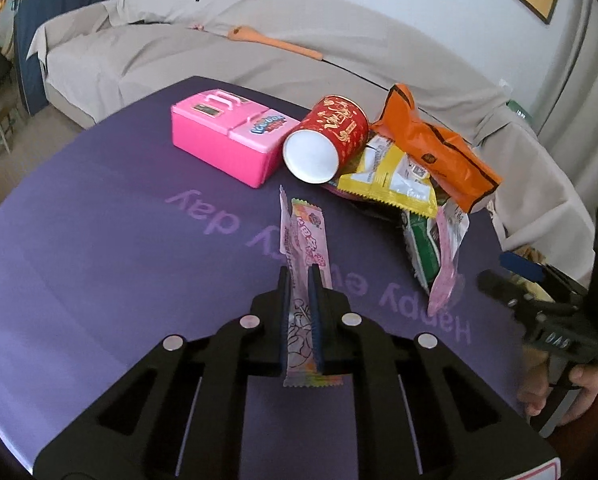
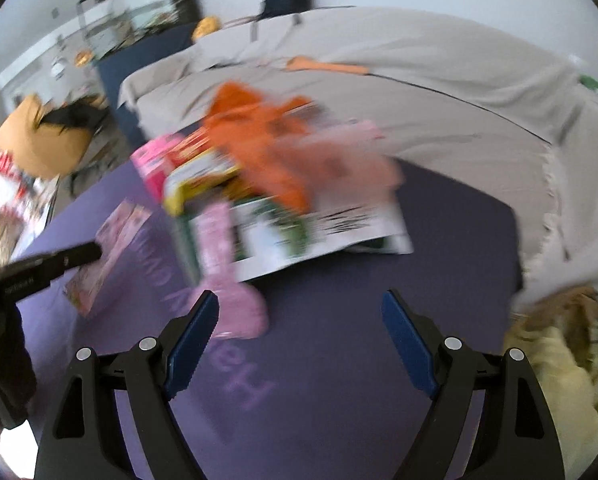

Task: Collect trash
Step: 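Carry pink wrapper in left tool while right tool carries pink spoon package to yellow bag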

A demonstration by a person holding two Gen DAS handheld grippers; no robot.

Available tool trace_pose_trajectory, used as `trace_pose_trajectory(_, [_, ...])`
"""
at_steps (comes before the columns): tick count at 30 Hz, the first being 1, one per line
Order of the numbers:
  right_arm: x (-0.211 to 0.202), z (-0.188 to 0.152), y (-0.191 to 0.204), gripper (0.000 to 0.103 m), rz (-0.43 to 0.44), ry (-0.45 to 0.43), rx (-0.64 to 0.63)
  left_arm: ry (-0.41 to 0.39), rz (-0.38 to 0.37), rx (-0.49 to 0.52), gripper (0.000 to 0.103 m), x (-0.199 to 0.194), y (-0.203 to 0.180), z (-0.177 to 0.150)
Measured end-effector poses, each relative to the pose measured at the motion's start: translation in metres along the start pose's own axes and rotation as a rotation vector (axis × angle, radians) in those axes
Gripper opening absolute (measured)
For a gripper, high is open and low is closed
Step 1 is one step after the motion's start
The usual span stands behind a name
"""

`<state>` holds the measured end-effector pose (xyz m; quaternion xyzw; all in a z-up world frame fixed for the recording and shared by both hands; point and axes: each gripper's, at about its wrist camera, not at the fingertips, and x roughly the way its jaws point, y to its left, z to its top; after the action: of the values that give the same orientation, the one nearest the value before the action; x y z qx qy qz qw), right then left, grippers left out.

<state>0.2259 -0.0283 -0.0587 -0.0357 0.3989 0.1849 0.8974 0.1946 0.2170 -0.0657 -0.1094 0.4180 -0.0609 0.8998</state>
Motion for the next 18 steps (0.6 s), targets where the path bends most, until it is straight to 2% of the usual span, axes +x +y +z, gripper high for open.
trace_pose_trajectory(5, [0.019, -0.001, 0.029, 0.079, -0.002, 0.030, -0.058, -0.005, -0.011, -0.005, 0.009, -0.005, 0.000, -0.004])
trace_pose_trajectory(6, [0.022, -0.001, 0.031, 0.071, -0.002, 0.033, -0.062, -0.008, -0.013, -0.005, 0.009, -0.006, -0.001, -0.004])
trace_pose_trajectory(7, [0.024, 0.000, 0.034, 0.057, 0.000, 0.043, -0.071, -0.009, -0.017, -0.004, 0.009, -0.007, -0.001, -0.005])
trace_pose_trajectory(9, [0.028, -0.001, 0.037, 0.043, 0.035, 0.068, -0.080, -0.007, -0.028, -0.006, 0.009, -0.007, -0.002, -0.007])
trace_pose_trajectory(18, [-0.001, 0.000, 0.028, 0.043, -0.008, 0.026, -0.090, 0.003, -0.056, -0.011, 0.009, -0.004, -0.015, -0.011])
